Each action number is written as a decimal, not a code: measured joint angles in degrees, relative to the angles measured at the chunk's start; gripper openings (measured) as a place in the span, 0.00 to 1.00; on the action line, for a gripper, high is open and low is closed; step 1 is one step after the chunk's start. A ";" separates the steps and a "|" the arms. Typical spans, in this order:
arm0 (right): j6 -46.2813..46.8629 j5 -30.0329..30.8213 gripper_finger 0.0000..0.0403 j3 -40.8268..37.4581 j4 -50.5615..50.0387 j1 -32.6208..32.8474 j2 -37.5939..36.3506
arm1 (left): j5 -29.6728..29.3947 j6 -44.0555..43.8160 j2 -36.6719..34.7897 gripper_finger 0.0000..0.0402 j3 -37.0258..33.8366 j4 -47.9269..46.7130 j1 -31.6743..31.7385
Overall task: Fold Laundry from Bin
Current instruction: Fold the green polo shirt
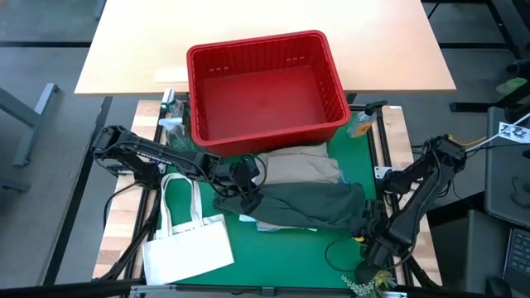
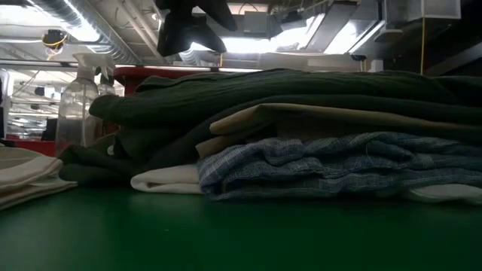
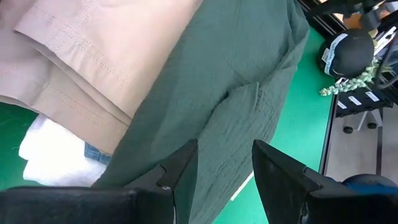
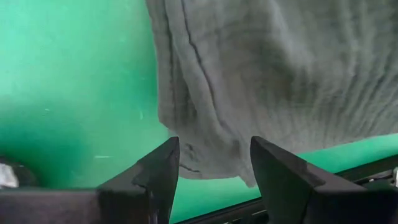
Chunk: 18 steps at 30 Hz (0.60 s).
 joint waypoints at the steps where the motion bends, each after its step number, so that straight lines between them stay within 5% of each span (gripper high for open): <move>1: 0.00 -0.16 0.49 -0.02 -0.01 0.00 0.66 | 0.00 0.00 0.00 0.36 -0.02 0.00 0.00; 18: -0.05 -2.13 0.49 -0.97 2.58 -0.02 12.58 | -1.65 0.02 0.00 0.36 -0.01 3.66 -1.71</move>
